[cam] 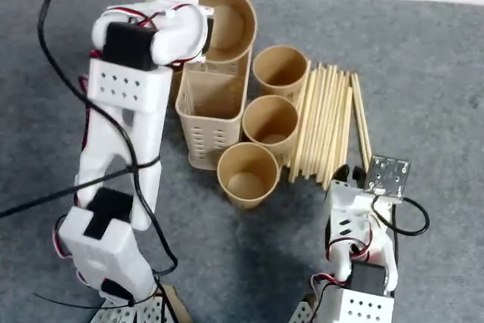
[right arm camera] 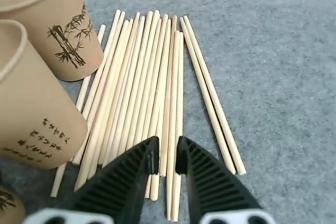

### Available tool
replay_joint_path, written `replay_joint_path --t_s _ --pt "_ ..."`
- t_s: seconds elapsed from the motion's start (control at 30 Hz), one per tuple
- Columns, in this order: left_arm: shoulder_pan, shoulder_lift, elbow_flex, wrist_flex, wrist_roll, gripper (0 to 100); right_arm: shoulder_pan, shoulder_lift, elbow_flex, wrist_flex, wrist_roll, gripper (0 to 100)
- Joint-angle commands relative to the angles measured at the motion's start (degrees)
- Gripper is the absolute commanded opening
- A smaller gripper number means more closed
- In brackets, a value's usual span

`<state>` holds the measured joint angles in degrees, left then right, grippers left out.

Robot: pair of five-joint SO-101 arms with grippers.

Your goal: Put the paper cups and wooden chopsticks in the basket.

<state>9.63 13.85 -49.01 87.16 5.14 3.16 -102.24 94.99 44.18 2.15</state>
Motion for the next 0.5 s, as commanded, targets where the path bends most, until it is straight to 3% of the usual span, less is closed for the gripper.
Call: replay_joint_path --t_s 0.0,0.17,0.37,0.47 --pt "0.7 0.7 -1.5 2.6 0.7 0 -0.6 -0.5 -0.1 0.1 -0.4 7.5" --pt "0.7 1.4 -1.5 3.1 0.6 1 -0.6 -0.5 -0.1 0.1 -0.4 7.5" --pt "-1.2 1.5 -1.3 2.6 0.3 20 -1.0 -0.8 2.3 0.1 1.7 7.5" --pt "-2.1 1.5 -1.5 1.1 -0.2 20 -2.9 -0.8 2.3 0.1 2.5 7.5"
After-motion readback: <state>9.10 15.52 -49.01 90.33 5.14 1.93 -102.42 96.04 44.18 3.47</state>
